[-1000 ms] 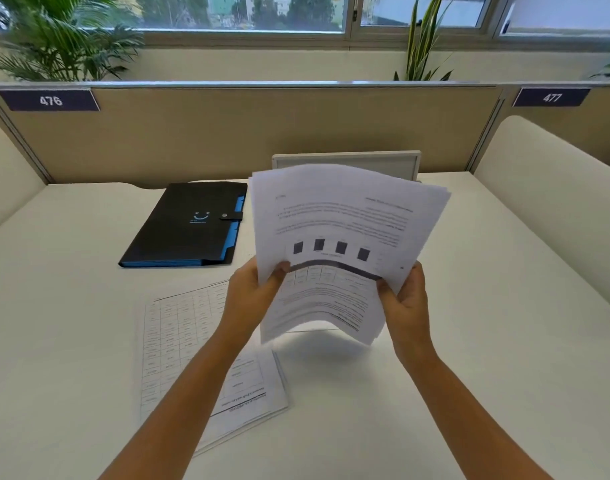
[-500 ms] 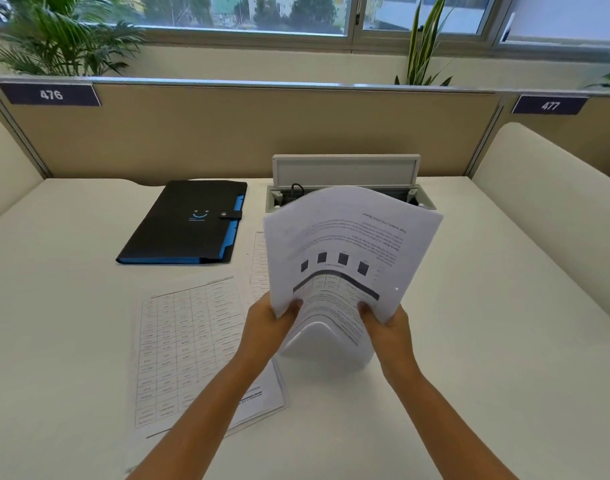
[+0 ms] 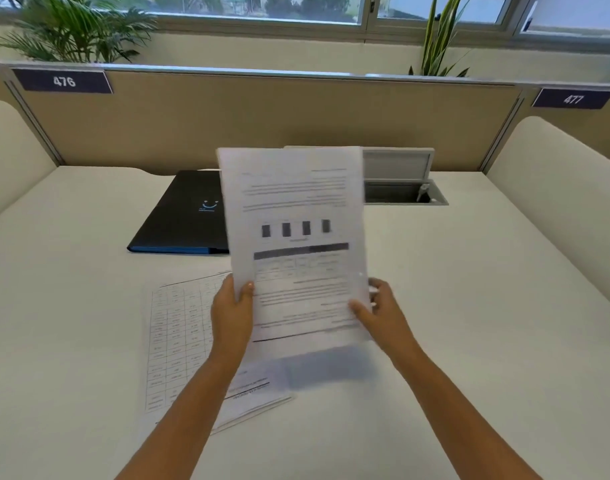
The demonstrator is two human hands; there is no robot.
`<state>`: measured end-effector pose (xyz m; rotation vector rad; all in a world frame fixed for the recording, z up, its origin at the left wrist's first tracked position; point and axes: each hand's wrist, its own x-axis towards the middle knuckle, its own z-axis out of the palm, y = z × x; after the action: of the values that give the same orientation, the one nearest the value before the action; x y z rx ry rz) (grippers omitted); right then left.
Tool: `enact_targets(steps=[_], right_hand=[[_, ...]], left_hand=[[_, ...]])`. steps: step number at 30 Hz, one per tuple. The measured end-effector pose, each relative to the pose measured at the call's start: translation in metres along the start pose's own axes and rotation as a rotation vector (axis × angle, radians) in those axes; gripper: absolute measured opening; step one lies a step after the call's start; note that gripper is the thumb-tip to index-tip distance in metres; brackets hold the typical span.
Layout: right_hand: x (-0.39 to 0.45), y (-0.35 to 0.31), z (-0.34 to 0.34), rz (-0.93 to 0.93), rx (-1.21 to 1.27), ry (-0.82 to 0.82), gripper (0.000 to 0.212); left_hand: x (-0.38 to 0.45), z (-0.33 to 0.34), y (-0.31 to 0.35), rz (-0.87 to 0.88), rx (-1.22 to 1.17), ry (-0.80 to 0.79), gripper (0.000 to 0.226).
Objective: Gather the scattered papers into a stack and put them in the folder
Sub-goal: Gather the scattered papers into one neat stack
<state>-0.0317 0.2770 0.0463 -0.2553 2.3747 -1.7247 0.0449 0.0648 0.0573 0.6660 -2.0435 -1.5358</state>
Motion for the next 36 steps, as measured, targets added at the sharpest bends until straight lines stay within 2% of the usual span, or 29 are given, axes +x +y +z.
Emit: enact_targets(steps=[5, 9, 12, 17, 23, 27, 30, 33, 36], right_hand=[[-0.009, 0.022, 0.036, 0.073, -0.134, -0.178, 0.038], [-0.018, 0.025, 0.061, 0.089, -0.282, -0.313, 0.039], [-0.026, 0.029, 0.073, 0.092, -0.359, -0.378, 0.037], [-0.033, 0.022, 0.081, 0.049, -0.508, -0.475, 0.043], [-0.037, 0.017, 0.088, 0.025, -0.65, -0.531, 0.057], [-0.038, 0.017, 0.087, 0.007, -0.712, -0.534, 0.059], [-0.038, 0.018, 0.087, -0.014, -0.736, -0.536, 0.056], [-0.035, 0.016, 0.086, 0.007, -0.718, -0.545, 0.054], [-0.028, 0.02, 0.081, -0.1, -0.77, -0.399, 0.052]], left_hand=[[0.001, -0.033, -0.019, -0.149, 0.138, 0.042, 0.03], [-0.012, -0.064, -0.044, -0.212, 0.275, 0.155, 0.038], [-0.025, -0.085, -0.059, -0.248, 0.381, 0.205, 0.032], [-0.03, -0.103, -0.071, -0.455, 0.734, 0.279, 0.035], [-0.021, -0.093, -0.068, -0.418, 0.604, 0.183, 0.044], [-0.006, -0.1, -0.067, -0.555, 0.305, 0.169, 0.049], [0.0, -0.105, -0.067, -0.59, 0.204, 0.052, 0.043], [-0.001, -0.105, -0.066, -0.562, 0.21, 0.037, 0.034], [-0.002, -0.104, -0.069, -0.551, 0.211, 0.047, 0.033]])
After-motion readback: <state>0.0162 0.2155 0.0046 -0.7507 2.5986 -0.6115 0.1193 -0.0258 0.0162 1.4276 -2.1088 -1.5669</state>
